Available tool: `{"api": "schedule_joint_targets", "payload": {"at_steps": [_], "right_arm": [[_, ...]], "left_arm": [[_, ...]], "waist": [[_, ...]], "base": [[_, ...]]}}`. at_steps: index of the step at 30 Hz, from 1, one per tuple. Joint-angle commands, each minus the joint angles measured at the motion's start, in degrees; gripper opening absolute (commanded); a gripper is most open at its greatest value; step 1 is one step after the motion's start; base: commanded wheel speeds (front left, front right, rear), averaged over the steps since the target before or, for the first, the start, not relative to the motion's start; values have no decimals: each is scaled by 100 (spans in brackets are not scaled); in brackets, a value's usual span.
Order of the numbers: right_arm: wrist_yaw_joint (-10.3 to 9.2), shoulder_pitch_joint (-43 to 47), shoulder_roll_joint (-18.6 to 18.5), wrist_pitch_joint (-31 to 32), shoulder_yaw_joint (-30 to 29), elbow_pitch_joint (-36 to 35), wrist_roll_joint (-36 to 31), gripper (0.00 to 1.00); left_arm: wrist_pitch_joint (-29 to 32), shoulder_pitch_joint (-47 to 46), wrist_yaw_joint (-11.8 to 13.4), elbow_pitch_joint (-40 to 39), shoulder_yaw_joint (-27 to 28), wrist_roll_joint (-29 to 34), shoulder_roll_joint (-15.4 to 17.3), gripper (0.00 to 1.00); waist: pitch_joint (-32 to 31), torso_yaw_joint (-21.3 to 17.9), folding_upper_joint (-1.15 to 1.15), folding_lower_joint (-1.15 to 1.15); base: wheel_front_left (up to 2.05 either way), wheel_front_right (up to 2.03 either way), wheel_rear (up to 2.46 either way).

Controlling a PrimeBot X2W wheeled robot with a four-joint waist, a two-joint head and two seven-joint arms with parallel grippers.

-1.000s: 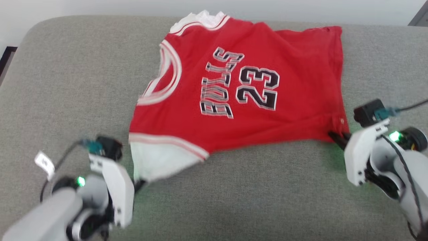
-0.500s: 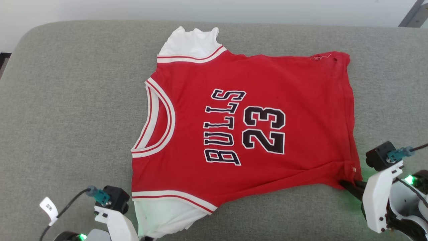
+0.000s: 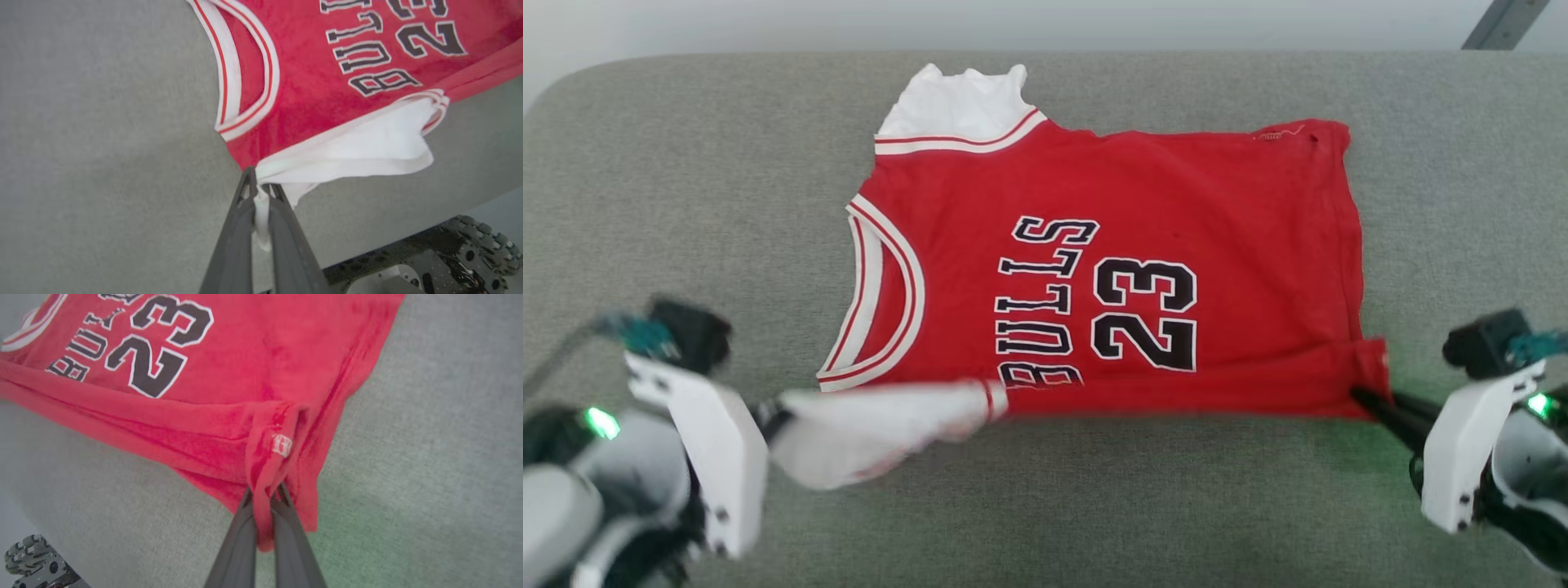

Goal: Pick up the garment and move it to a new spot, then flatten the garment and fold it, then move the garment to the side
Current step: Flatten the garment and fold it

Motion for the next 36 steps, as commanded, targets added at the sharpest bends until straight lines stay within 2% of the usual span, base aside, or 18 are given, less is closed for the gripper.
{"api": "schedule_joint_targets", "payload": {"at_steps": [1,3,7,18,24,28,30,31,32,34,36], "right_arm": [[-14,-53,38,35,-75,4,-41,0],[-14,-202,145,88,-265,-64,-234,0],[-15,-552,420,261,-524,-1,-553,0],[-14,-1812,1209,602,-608,1012,-1252,0],[-14,-2350,1592,587,-483,1727,-1414,0],[-15,-2575,1769,650,-332,2202,-1478,0],[-15,-2678,1825,701,-272,2391,-1507,0],[-15,-2730,1845,700,-237,2460,-1506,26],[-15,-2769,1869,702,-240,2525,-1486,47],[-14,-2834,1893,725,-164,2572,-1516,100],[-14,-2847,1889,738,-160,2582,-1512,100]], "left_arm": [[40,-91,-10,46,37,37,23,0],[123,-400,-123,146,105,184,59,0],[209,-1109,-530,621,159,468,-160,0],[24,-2776,-1804,3170,-119,1001,-1511,0],[124,-3206,-2261,4645,-326,977,-2154,0],[269,-3357,-2432,5499,-401,811,-2539,0],[321,-3446,-2491,5830,-416,794,-2666,32],[268,-3487,-2524,5966,-402,762,-2720,57],[203,-3510,-2541,6089,-365,726,-2765,98],[109,-3572,-2563,6305,-266,626,-2827,100],[57,-3622,-2506,6407,-183,556,-2835,100]], "waist": [[22,-18,0,0],[84,-52,0,0],[236,-92,0,0],[751,-223,0,0],[966,-295,0,0],[1049,-324,0,0],[1068,-339,0,0],[1074,-347,0,0],[1076,-358,0,0],[1058,-369,0,0],[1045,-372,0,0]], "base": [[0,0,0],[0,0,0],[0,0,0],[0,0,0],[0,0,0],[0,0,0],[0,0,0],[0,0,0],[0,0,0],[0,0,0],[0,0,0]]}}
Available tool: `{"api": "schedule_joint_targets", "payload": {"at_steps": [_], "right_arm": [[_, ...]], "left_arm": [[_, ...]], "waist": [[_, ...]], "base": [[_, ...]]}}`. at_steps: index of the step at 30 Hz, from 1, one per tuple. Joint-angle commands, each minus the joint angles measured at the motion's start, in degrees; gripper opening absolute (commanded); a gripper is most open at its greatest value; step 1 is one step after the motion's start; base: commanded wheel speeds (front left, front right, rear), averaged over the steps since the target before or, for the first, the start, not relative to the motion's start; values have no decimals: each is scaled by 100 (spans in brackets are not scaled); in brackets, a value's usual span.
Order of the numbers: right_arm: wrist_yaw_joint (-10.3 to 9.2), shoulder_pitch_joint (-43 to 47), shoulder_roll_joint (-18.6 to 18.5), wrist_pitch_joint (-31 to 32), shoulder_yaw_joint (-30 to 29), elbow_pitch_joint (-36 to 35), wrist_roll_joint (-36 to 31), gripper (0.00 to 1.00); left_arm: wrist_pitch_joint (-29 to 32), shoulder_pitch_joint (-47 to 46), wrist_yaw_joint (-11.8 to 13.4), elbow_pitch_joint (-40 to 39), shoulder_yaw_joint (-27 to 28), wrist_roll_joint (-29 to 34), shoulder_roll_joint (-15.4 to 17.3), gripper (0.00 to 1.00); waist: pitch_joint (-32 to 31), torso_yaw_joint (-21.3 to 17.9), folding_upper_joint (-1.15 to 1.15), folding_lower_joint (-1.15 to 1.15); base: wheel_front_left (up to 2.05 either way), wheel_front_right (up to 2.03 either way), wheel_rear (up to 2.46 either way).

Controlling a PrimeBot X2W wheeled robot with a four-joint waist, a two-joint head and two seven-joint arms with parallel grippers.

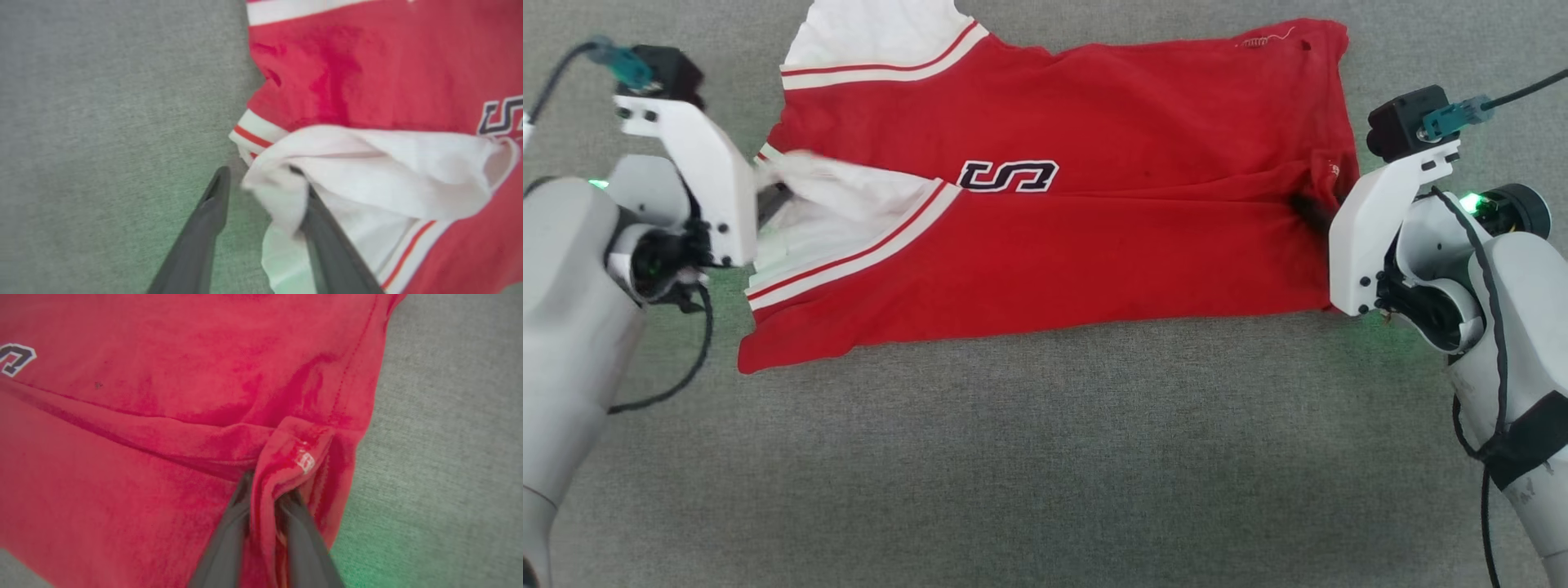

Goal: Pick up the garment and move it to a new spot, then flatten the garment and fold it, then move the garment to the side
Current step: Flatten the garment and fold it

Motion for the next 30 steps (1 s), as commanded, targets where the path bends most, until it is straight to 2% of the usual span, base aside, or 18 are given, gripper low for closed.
{"api": "schedule_joint_targets", "payload": {"at_steps": [1,6,10,13,16,20,27,30], "right_arm": [[-14,76,26,67,44,92,-31,100],[-14,193,-89,-358,-176,-272,-6,100],[-12,423,-112,-934,-481,-632,-124,100],[-10,665,-75,-1357,-804,-909,-270,100],[-10,937,9,-1714,-1143,-1219,-454,100],[-10,1425,161,-1915,-1639,-1646,-587,100],[-10,2203,581,-1778,-2397,-2433,-873,100],[-10,2441,763,-1720,-2599,-2738,-932,100]], "left_arm": [[-50,-126,30,57,62,-72,24,100],[5,-151,14,-38,87,-80,128,100],[114,18,155,-433,95,-93,301,100],[258,227,360,-925,116,-162,508,100],[438,591,667,-1637,135,-297,696,100],[704,1161,1240,-2653,136,-482,999,100],[1038,1966,2222,-4166,196,-677,1586,100],[1080,2165,2491,-4515,219,-726,1758,100]], "waist": [[-18,-1,0,0],[-126,73,0,0],[-238,109,0,0],[-328,124,0,0],[-407,141,0,0],[-473,164,0,0],[-487,88,0,0],[-471,35,0,0]], "base": [[0,0,0],[0,0,0],[0,0,0],[0,0,0],[0,0,0],[0,0,0],[0,0,0],[0,0,0]]}}
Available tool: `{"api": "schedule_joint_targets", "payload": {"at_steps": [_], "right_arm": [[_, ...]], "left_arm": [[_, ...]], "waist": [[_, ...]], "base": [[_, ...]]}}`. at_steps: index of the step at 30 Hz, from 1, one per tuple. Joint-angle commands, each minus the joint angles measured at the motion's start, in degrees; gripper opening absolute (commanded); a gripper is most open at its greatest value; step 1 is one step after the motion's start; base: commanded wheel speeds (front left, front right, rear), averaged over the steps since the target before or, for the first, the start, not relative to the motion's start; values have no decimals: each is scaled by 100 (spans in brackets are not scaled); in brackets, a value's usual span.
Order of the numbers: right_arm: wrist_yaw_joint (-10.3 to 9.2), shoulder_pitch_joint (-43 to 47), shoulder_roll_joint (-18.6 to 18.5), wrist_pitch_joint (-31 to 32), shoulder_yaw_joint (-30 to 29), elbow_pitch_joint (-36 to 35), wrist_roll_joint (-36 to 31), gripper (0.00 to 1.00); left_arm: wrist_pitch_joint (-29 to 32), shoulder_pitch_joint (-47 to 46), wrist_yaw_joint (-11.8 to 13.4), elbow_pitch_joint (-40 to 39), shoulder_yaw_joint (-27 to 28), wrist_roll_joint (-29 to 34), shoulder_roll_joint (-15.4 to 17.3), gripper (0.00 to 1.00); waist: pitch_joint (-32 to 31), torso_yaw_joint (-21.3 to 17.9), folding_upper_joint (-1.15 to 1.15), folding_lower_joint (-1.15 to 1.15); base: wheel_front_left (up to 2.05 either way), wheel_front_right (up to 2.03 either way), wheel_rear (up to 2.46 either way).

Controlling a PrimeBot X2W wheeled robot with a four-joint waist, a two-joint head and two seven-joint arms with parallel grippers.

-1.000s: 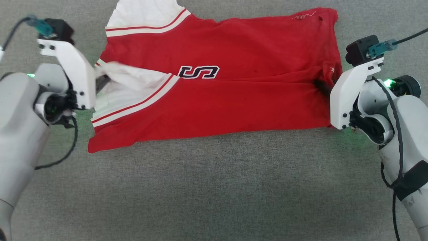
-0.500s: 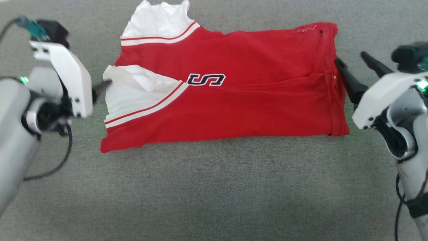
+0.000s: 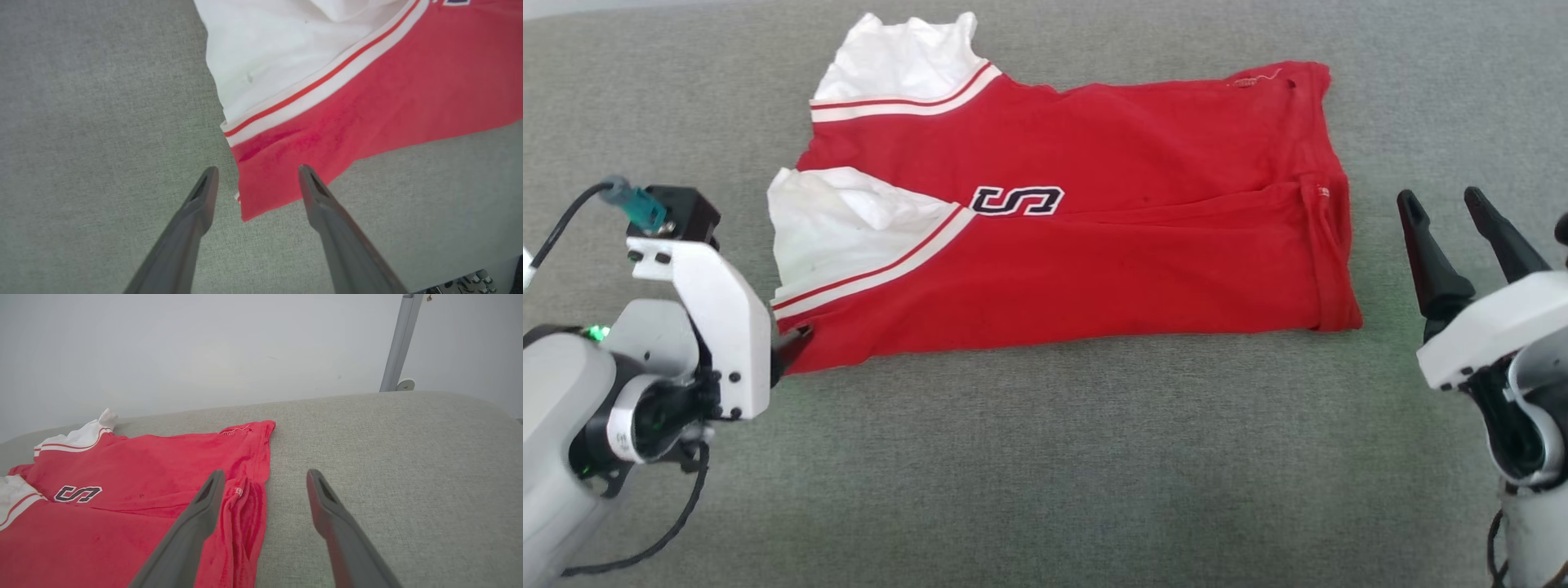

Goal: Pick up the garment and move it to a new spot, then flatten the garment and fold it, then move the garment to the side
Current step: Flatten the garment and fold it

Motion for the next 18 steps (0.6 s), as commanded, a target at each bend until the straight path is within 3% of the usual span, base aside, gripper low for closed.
{"api": "schedule_joint_targets", "payload": {"at_steps": [1,6,18], "right_arm": [[-4,119,85,32,-46,-118,-44,100],[-4,399,395,147,-167,-401,-122,100],[-4,874,665,473,44,-687,-216,100]], "left_arm": [[-8,100,62,-64,16,-50,34,100],[-122,277,112,185,63,-183,-50,100],[-268,317,-366,1773,-165,-247,-630,100]], "waist": [[14,-37,0,0],[74,-175,0,0],[110,-469,0,0]], "base": [[0,0,0],[0,0,0],[0,0,0]]}}
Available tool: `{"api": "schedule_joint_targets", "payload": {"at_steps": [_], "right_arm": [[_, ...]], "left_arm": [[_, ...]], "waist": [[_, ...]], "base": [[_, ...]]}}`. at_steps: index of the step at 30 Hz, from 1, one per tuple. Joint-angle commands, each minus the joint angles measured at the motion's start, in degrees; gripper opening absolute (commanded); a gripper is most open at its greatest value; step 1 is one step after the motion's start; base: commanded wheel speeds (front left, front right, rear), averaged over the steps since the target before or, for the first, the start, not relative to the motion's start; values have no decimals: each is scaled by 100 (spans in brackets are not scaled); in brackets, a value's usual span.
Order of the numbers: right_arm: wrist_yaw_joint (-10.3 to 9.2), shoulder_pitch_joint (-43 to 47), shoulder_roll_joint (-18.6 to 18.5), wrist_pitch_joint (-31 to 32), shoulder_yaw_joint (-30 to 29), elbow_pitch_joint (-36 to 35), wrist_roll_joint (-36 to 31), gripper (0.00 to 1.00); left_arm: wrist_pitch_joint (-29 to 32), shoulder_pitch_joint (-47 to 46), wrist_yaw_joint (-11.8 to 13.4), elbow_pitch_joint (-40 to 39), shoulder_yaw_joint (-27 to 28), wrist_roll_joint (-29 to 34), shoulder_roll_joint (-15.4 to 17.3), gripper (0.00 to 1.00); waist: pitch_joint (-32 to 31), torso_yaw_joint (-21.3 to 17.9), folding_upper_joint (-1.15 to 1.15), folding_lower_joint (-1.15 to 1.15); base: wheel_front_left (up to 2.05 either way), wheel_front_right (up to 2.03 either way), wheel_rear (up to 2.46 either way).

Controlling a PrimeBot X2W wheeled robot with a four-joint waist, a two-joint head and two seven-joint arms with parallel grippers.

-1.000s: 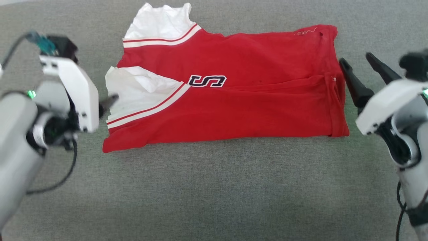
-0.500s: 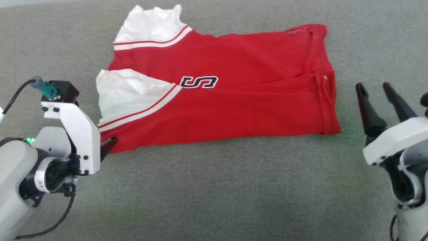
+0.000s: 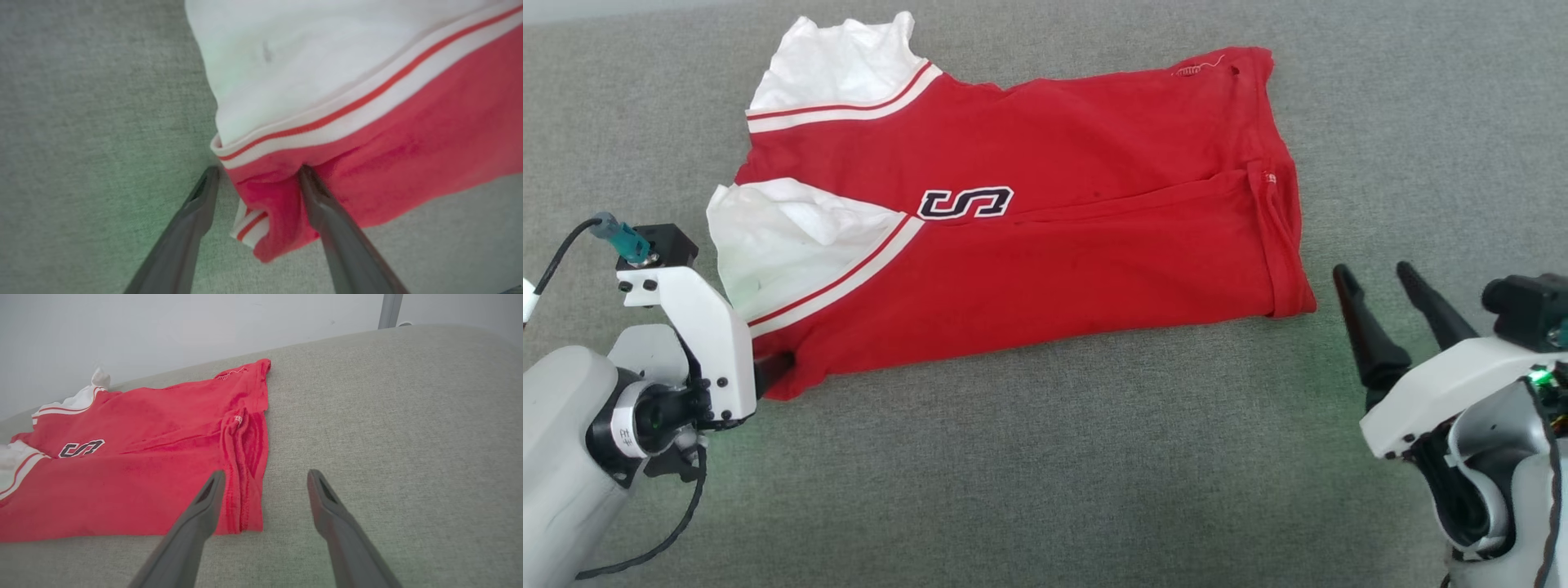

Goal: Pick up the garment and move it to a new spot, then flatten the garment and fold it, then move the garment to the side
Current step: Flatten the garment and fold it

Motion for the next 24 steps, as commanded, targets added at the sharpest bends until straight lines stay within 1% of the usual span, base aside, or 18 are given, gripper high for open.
{"api": "schedule_joint_targets", "payload": {"at_steps": [1,3,7,9,15,17,20,24], "right_arm": [[-4,56,7,10,8,-25,20,100],[-4,87,-1,74,91,-68,37,100],[-4,105,-52,297,149,10,52,100],[-4,8,-109,476,222,84,33,100],[-4,-416,-284,1137,359,535,0,100],[-4,-584,-316,1386,413,752,40,100],[-4,-862,-436,1735,442,1127,-97,100],[-4,-1152,-468,2195,543,1723,-217,100]], "left_arm": [[35,194,-25,189,-182,-5,-159,100],[95,228,-162,388,-251,-63,-261,0],[118,227,-370,634,-346,-80,-477,0],[107,180,-455,731,-370,-60,-526,0],[46,-10,-617,934,-443,11,-808,0],[25,-73,-676,982,-451,19,-899,0],[-10,-170,-752,1052,-479,61,-1008,0],[-40,-293,-829,1155,-501,91,-1120,0]], "waist": [[-4,-2,-1,0],[-11,-5,-1,0],[-23,55,-1,0],[-22,102,-1,0],[13,299,-1,0],[33,366,-1,0],[75,464,-1,0],[133,571,-1,0]], "base": [[0,0,0],[0,0,0],[0,0,0],[0,0,0],[0,0,0],[0,0,0],[0,0,0],[0,0,0]]}}
